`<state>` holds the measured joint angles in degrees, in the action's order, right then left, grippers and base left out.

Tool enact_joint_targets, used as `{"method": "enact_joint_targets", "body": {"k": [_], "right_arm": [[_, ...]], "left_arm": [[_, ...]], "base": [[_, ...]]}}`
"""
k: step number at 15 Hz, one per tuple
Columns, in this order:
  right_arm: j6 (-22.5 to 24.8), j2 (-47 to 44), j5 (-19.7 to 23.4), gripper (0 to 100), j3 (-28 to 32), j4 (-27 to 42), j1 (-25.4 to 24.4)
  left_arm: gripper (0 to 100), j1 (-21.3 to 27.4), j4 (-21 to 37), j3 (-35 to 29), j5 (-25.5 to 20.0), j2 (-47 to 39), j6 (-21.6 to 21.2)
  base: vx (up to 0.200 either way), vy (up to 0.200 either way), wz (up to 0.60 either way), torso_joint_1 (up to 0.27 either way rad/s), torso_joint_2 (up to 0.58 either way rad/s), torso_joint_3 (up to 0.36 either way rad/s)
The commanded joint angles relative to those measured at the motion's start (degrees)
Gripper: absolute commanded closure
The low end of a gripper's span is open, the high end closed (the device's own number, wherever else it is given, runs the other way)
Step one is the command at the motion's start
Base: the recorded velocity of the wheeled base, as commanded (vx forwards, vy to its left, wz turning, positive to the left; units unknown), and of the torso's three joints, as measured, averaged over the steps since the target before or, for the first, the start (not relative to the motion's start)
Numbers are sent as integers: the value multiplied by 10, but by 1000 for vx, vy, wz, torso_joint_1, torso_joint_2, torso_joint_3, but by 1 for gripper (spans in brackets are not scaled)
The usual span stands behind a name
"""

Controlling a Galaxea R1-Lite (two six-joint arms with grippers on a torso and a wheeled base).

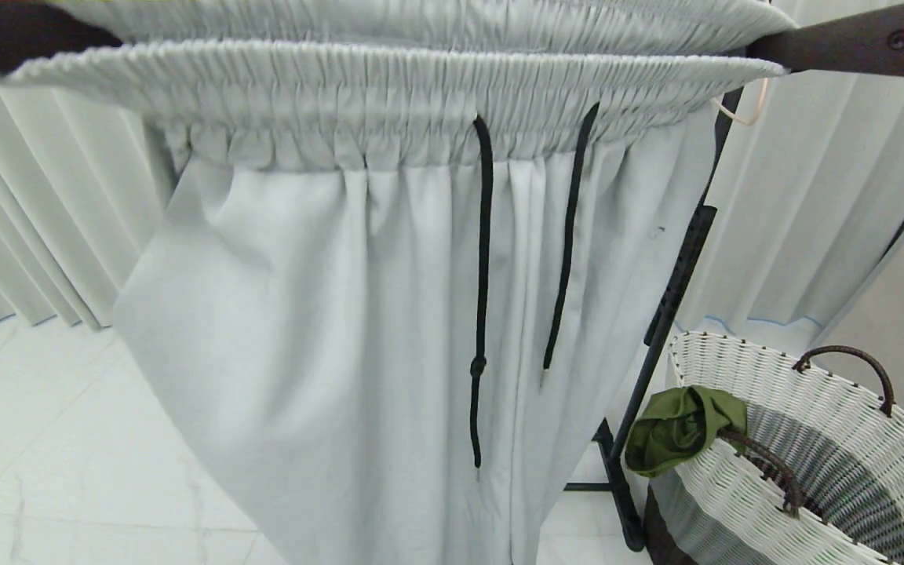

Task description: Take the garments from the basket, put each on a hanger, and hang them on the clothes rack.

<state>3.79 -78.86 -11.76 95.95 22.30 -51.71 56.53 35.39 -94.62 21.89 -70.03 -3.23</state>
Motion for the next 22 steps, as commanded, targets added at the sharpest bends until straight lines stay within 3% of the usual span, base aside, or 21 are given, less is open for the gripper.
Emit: {"method": "enact_joint_targets", "body": {"k": [1, 3, 10, 22], "right_arm": [[-5, 23, -14, 100, 6, 20, 4], [-9, 42, -18, 100, -40, 28, 3], [-9, 35, -17, 100, -40, 11, -1], [-9, 36, -19, 100, -43, 14, 0]], "left_arm": [[100, -48, -39, -34, 1, -65, -20], [100, -48, -48, 1, 2, -63, -17], [100, -46, -77, 1, 1, -60, -15], [100, -46, -78, 2, 2, -54, -19]], "base": [[0, 0, 0, 0, 0, 0], [0, 0, 0, 0, 0, 0], [0, 0, 0, 0, 0, 0], [0, 0, 0, 0, 0, 0]]}}
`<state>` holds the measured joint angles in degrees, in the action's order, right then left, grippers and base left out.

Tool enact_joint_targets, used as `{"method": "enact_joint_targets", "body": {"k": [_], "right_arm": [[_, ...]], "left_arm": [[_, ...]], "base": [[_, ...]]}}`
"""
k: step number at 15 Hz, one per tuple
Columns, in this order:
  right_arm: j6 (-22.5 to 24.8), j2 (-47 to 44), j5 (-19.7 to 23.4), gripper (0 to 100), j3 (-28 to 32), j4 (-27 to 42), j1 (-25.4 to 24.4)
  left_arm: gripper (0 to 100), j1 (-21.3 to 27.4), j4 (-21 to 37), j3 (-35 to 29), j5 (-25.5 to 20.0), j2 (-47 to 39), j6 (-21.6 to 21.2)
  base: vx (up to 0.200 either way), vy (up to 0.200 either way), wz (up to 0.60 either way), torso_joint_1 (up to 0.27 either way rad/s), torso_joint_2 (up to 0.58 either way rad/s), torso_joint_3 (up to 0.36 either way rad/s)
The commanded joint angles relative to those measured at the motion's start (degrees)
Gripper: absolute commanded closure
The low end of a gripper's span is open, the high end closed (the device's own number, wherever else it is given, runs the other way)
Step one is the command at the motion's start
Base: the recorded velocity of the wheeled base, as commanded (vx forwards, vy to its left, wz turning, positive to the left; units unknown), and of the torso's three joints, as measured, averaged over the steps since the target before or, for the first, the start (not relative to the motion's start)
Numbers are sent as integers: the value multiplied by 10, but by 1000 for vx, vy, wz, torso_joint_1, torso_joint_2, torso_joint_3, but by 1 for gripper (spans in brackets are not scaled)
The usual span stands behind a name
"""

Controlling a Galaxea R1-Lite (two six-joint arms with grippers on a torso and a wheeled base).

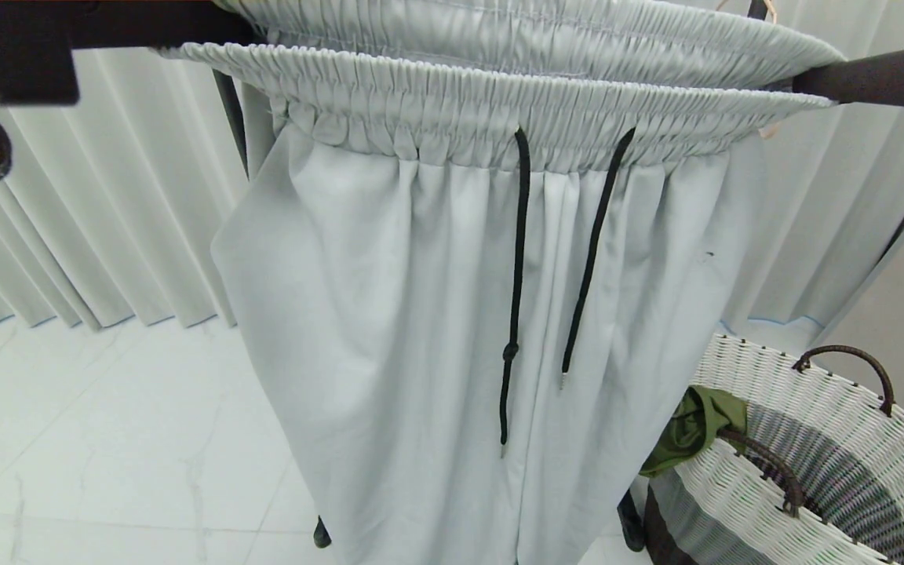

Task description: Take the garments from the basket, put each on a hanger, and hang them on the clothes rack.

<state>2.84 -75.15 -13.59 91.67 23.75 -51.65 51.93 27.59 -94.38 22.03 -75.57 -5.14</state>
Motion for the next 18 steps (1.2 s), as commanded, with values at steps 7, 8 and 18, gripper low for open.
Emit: {"method": "enact_joint_targets", "body": {"k": [7, 8, 18], "right_arm": [[1, 26, 1, 0, -36, -4, 0], [1, 36, 4, 0, -42, -5, 0], [6, 42, -160, 0, -137, 37, 163]], "left_arm": [[100, -41, 0, 1, 2, 0, 0], [100, -64, 0, 1, 2, -1, 0], [100, -138, -1, 46, 2, 37, -65]], "base": [[0, 0, 0, 0, 0, 0], [0, 0, 0, 0, 0, 0], [0, 0, 0, 0, 0, 0]]}}
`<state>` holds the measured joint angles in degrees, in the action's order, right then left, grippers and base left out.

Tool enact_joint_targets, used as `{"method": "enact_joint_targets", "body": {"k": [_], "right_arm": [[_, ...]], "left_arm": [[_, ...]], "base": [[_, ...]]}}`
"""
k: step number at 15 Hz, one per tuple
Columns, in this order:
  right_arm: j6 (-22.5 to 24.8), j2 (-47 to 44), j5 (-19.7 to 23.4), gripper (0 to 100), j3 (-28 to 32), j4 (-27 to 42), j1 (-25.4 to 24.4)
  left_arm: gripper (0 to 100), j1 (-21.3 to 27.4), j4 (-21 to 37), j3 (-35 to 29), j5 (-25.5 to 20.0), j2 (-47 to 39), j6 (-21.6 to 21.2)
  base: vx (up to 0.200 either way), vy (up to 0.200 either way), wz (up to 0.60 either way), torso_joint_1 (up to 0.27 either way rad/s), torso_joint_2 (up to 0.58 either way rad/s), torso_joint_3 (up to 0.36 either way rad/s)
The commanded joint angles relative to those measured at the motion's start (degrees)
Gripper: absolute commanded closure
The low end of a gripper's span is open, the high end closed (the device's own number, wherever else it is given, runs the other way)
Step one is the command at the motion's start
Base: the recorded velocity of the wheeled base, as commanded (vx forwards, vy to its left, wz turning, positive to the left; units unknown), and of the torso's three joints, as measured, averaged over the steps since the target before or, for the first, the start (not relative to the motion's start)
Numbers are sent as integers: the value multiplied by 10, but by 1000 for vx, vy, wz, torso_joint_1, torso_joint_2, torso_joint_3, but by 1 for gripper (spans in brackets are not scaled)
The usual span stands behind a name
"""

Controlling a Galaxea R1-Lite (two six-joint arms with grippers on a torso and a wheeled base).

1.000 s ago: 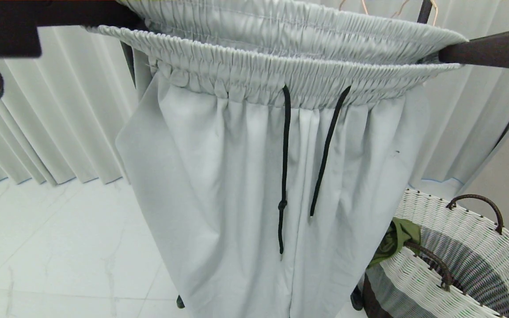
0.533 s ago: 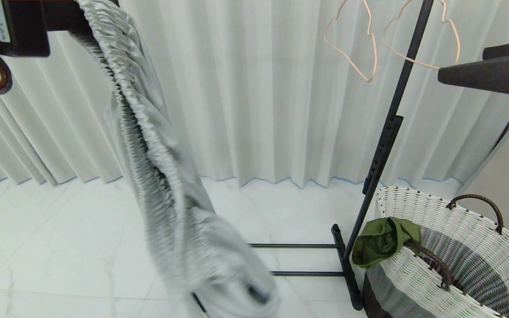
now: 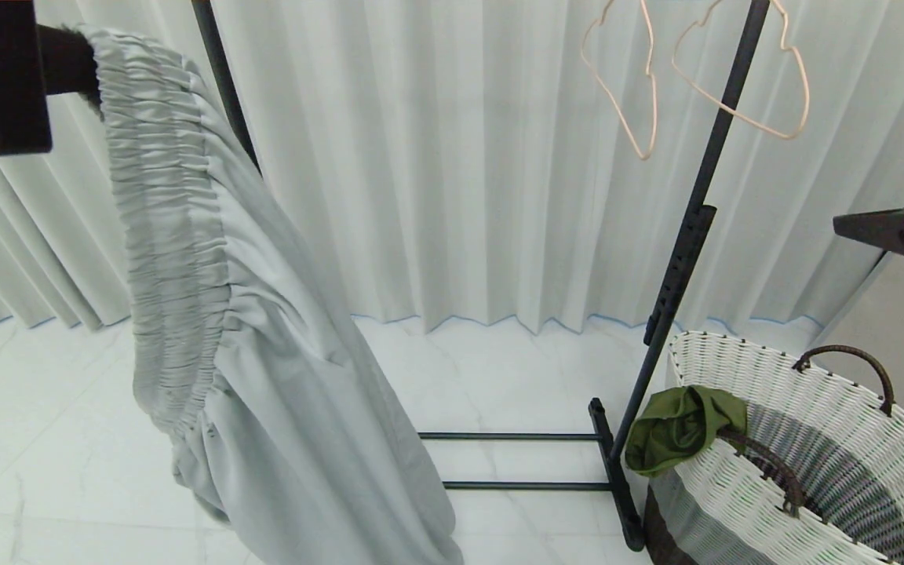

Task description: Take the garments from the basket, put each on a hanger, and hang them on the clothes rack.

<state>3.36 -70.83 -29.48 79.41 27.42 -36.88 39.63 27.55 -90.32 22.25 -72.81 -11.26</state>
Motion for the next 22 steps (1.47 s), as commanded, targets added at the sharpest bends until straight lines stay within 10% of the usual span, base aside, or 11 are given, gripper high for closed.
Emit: {"method": "enact_joint_targets", "body": {"k": [1, 22], "right_arm": [[1, 2, -5, 0, -24, 0, 21], [28, 7, -24, 0, -25, -10, 39]], "left_arm": [[100, -25, -2, 3, 0, 8, -5], [100, -54, -34, 2, -1, 9, -24]], "base": [[0, 0, 0, 0, 0, 0], [0, 0, 0, 15, -92, -76]]}}
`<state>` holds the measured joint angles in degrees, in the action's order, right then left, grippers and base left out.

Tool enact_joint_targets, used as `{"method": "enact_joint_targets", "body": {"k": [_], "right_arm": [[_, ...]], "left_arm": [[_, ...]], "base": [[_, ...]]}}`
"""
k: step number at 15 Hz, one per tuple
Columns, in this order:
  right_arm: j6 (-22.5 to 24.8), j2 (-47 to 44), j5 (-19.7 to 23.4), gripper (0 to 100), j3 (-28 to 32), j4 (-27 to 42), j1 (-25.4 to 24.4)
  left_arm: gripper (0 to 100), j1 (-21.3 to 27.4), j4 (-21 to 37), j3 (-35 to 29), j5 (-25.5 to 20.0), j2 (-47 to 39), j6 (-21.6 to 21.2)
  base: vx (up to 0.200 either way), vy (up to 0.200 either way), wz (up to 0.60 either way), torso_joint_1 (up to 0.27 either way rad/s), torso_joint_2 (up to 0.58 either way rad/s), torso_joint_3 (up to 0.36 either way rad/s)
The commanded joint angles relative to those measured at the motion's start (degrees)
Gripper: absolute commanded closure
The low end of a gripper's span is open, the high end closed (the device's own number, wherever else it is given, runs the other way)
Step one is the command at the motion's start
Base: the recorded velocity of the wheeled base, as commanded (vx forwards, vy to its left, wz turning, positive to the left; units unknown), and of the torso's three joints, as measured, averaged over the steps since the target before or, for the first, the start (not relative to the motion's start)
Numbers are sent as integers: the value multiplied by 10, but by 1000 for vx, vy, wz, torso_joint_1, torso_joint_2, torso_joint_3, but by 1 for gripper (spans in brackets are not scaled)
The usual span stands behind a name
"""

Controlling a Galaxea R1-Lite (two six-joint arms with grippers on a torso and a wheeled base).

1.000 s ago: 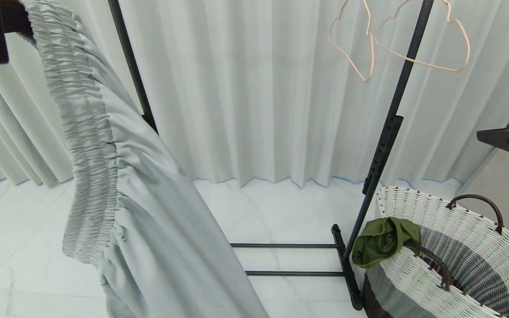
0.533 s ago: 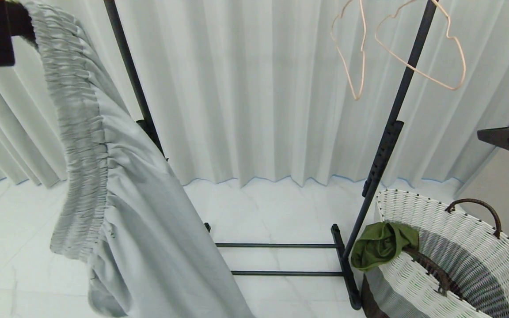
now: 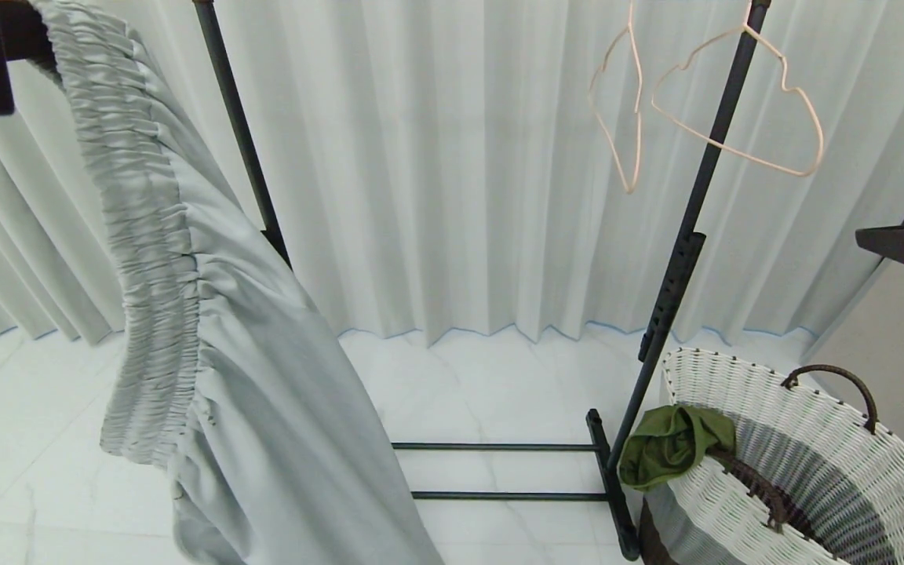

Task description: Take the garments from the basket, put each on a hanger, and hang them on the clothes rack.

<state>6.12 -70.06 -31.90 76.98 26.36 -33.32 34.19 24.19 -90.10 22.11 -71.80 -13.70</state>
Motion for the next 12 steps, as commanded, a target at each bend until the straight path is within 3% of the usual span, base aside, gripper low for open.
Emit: {"method": "enact_joint_targets", "body": {"k": [1, 5, 12], "right_arm": [[9, -2, 0, 0, -1, -10, 11], [11, -2, 1, 0, -1, -12, 18], [11, -3, 4, 0, -1, -13, 18]], "left_arm": [[100, 0, 0, 0, 0, -1, 0], [100, 0, 0, 0, -1, -1, 0], [100, 0, 0, 1, -1, -1, 1]], "base": [[0, 0, 0, 0, 0, 0], [0, 0, 0, 13, -46, -36], [0, 0, 0, 129, -414, -289]]}}
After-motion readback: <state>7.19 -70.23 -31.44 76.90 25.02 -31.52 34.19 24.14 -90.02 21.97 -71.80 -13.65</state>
